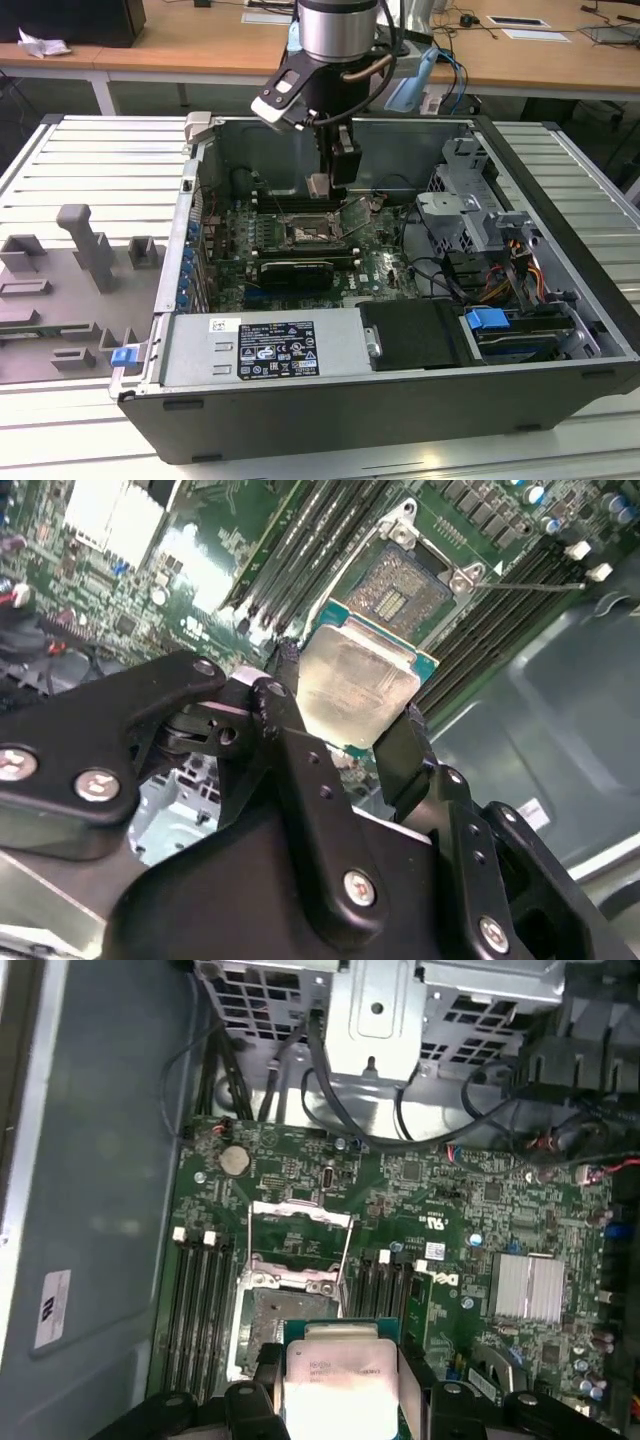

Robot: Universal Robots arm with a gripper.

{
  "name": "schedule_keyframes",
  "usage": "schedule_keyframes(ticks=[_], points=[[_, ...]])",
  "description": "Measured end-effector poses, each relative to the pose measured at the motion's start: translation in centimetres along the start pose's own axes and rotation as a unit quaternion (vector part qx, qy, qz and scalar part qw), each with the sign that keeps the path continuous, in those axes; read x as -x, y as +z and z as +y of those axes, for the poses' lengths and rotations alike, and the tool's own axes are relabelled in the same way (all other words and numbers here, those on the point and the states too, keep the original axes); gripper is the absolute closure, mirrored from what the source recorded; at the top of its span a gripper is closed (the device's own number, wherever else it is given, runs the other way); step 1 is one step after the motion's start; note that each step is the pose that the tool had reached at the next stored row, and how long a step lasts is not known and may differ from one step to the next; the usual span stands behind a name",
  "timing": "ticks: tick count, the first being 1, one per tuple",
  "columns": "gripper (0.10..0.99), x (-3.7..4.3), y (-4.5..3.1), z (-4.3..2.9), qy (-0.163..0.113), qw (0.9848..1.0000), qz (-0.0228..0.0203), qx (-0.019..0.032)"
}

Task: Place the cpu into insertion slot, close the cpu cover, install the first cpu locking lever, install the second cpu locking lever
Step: 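Place the cpu into insertion slot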

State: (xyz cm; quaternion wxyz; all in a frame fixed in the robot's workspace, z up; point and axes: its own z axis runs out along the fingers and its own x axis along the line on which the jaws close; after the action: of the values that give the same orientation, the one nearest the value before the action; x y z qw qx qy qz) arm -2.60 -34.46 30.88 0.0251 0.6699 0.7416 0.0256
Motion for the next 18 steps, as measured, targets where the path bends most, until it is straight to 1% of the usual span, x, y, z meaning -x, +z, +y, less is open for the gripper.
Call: schedule_keyframes(ticks=[2, 4, 6, 10, 12, 14, 15, 18], points=[[0.545, -0.1, 0.6, -0.04, 0.009, 1.0, -0.0009, 0.0], [0.545, -0.17, 1.05, -0.07, 0.01, 1.0, -0.0011, -0.0001], [0.545, -0.3, 1.68, -0.22, 0.01, 0.9999, -0.0011, -0.0001], [0.545, -0.51, 2.49, -0.58, 0.01, 0.9999, -0.0011, -0.0001], [0.545, -0.73, 3.11, -0.85, 0.01, 0.9999, -0.0011, -0.0001], [0.545, -1.02, 3.54, -0.97, 0.011, 0.9999, -0.0013, -0.0001], [0.545, -1.24, 3.84, -1.02, 0.013, 0.9999, -0.0013, -0.0001], [0.545, -1.6, 4.41, -1.05, 0.015, 0.9999, -0.0014, 0.0]])
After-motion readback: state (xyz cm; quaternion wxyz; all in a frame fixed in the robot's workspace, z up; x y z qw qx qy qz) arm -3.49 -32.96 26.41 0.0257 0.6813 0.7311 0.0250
